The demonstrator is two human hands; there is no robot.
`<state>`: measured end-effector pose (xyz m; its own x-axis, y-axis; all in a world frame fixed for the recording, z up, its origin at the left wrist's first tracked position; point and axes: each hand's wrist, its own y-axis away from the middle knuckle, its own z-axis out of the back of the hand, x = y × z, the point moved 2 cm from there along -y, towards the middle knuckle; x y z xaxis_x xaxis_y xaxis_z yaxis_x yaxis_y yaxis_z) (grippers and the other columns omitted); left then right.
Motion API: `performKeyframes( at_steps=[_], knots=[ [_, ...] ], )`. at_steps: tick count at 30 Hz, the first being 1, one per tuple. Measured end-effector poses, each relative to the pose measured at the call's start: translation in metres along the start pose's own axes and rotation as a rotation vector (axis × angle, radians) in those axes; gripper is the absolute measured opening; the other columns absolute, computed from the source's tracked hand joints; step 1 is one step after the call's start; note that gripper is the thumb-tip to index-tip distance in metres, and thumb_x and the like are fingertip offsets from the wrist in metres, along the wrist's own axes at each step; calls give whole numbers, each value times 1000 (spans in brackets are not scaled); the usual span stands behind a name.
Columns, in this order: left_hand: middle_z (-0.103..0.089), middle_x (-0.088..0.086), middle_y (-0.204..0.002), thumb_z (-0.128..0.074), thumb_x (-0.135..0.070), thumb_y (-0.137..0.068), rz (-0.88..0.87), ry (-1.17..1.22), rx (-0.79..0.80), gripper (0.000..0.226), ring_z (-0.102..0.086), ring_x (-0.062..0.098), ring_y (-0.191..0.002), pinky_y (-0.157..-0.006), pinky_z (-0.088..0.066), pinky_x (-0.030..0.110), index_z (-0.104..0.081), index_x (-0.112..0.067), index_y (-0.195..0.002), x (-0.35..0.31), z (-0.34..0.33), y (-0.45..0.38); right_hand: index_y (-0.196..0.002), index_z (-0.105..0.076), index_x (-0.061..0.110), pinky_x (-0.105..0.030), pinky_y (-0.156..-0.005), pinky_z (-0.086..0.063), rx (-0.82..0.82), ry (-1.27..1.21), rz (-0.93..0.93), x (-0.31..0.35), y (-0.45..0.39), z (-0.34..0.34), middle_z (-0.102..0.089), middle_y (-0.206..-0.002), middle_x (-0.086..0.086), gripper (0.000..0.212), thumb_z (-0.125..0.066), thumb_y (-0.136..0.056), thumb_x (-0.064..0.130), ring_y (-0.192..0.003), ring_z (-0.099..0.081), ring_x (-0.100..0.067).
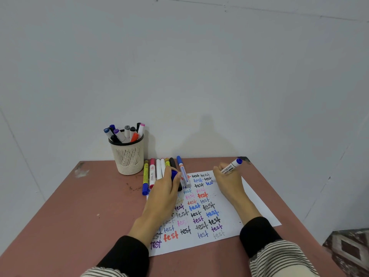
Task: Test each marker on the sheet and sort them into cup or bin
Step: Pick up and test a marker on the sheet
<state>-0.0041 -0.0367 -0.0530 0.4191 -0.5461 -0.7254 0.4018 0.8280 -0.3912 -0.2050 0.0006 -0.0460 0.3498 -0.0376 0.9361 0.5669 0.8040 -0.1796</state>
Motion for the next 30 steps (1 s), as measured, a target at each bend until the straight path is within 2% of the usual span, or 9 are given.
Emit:
performKeyframes(
  at_steps=[5,9,14,17,21,23,26,29,30],
  knots=[
    [-48,-3,-60,-31,-44,-101,5,-5,3,18,-36,7,-45,-45,-31,24,-42,-30,-97,0,0,0,-61,-25,20,-15,-41,-21,-6,22,-36,-2,-1,0,-26,-53,6,41,-52,-89,6,-47,-22,-7],
    [-48,-1,-61,-31,-46,-100,8,3,-2,19,-35,7,-45,-46,-32,24,-42,-30,-97,1,0,0,-62,-25,19,-13,-40,-22,-24,-22,-42,1,-1,1,-27,-50,8,41,-51,-89,2,-38,-26,-3],
    [-49,-2,-61,-32,-44,-101,13,16,3,17,-35,7,-46,-46,-32,25,-41,-31,-98,-1,0,0,-61,-26,19,-18,-44,-23,-25,-8,-43,-2,-1,-1,-27,-52,6,41,-50,-92,8,-47,-25,-7],
    [-50,-3,-62,-33,-42,-101,-6,26,-11,11,-36,7,-47,-46,-32,24,-41,-35,-95,-4,1,0,-61,-28,18,-17,-41,-23,-49,-37,-26,-1,0,0,-28,-51,7,42,-53,-93,9,-42,-26,-4],
    [-54,-6,-67,-38,-37,-102,-84,26,-48,11,-42,6,-52,-52,-39,26,-48,-34,-99,-10,5,1,-66,-44,13,-11,-42,-31,-75,-98,47,7,3,3,-43,-50,10,35,-66,-91,24,-41,-38,1],
    [-55,-10,-72,-39,-36,-102,-114,33,-71,15,-48,4,-61,-58,-40,20,-53,-29,-104,-13,9,0,-71,-50,13,-11,-47,-36,-58,-176,67,13,5,2,-52,-54,11,30,-70,-88,28,-47,-43,3],
    [-59,-16,-95,-37,-38,-103,-110,99,-60,24,-53,-4,-88,-74,-39,14,-54,-29,-116,-16,14,-2,-85,-65,13,-14,-52,-39,25,-333,5,22,10,-2,-65,-63,13,15,-69,-89,27,-52,-50,3],
    [-52,-25,-121,-30,-36,-105,-47,235,-16,30,-43,-13,-115,-99,-31,12,-46,-38,-130,-12,19,-5,-100,-71,6,-23,-54,-37,144,-666,-162,27,12,-8,-61,-72,-4,21,-58,-94,21,-57,-45,-9],
    [-48,-25,-126,-29,-35,-105,-9,256,3,35,-39,-10,-122,-106,-29,15,-43,-35,-137,-9,21,-7,-100,-69,4,-23,-53,-36,179,-755,-195,30,13,-12,-61,-74,-7,21,-55,-94,19,-58,-44,-11]
  ],
)
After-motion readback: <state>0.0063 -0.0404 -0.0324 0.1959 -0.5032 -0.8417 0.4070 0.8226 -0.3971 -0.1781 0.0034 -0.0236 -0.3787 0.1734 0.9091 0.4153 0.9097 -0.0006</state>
